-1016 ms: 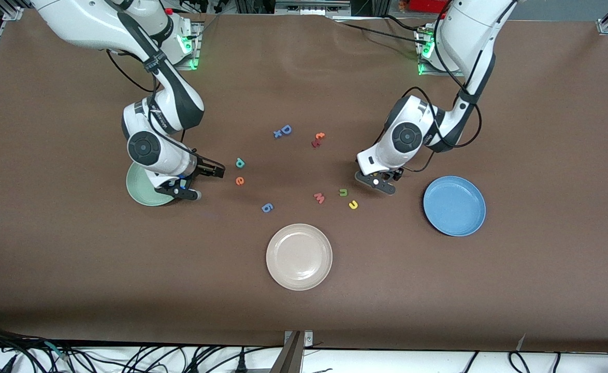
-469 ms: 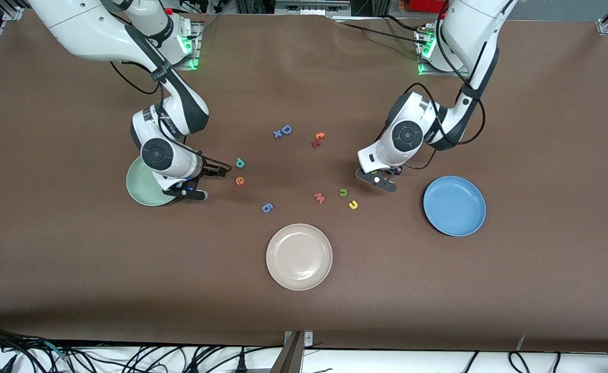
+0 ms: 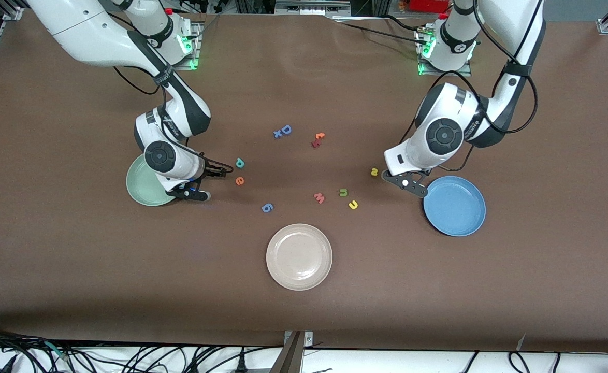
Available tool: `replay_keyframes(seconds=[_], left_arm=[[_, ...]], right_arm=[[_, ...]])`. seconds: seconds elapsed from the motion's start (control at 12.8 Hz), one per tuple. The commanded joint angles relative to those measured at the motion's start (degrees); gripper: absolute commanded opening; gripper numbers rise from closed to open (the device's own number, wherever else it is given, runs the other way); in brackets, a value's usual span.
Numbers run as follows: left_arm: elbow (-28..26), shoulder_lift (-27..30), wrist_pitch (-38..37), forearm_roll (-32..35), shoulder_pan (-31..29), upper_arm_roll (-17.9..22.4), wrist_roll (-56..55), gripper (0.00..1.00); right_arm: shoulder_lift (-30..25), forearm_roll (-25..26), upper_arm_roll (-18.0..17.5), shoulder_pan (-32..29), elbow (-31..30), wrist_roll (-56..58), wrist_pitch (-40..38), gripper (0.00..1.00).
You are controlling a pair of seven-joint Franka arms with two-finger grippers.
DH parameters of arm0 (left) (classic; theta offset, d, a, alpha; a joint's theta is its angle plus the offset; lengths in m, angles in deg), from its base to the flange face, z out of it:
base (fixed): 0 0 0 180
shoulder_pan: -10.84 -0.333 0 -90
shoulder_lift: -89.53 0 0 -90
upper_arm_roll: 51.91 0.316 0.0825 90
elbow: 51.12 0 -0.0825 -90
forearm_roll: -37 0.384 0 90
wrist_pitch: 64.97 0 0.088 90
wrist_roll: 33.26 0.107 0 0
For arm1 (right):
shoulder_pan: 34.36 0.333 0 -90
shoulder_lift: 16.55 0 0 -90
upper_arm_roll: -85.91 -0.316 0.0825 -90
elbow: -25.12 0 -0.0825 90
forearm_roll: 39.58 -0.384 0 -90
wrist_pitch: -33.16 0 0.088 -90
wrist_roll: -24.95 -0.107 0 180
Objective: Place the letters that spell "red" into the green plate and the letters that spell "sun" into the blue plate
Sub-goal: 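Grasp the yellow 2 with the left gripper while the right gripper grasps the teal r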
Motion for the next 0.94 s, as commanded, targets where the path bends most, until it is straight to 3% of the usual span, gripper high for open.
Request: replay_keyframes(seconds=[0.0, 0.08, 0.16, 0.23, 0.31, 0.78, 0.86], left_arm=[[0.02, -3.74, 4.42, 0.6, 0.91, -1.21, -1.39, 0.31], [-0.06, -4.7, 6.43, 0.6, 1.0, -1.39, -1.66, 0.59], [-0.24, -5.85, 8.28, 0.51, 1.26, -1.57, -2.27, 1.0], [-0.41, -7.16, 10.64, 0.51, 1.7, -1.83, -2.63, 1.0], [-0.94, -8.22, 13.45, 0.51, 2.66, -2.01, -3.76, 1.0], [-1.99, -11.04, 16.03, 1.3, 5.56, -1.92, -11.33, 1.0], [-3.04, -10.17, 15.94, 1.3, 5.91, -2.01, -11.33, 1.0]], right_arm=[[0.22, 0.8, -0.1, 0.11, -0.83, -0.16, 1.5, 0.63], [0.22, 0.72, -0.1, 0.11, -0.83, -0.16, 1.5, 0.56], [0.22, 0.72, -0.1, 0.11, -0.83, -0.16, 1.42, 0.55], [0.22, 0.72, -0.1, 0.11, -0.83, -0.16, 1.5, 0.53], [0.22, 0.72, -0.1, 0.11, -0.83, -0.16, 1.5, 0.44], [0.48, 0.81, -0.1, 0.2, -1.54, -0.07, 1.42, 0.43], [0.48, 0.81, -0.1, 0.11, -1.54, -0.07, 1.5, 0.38]])
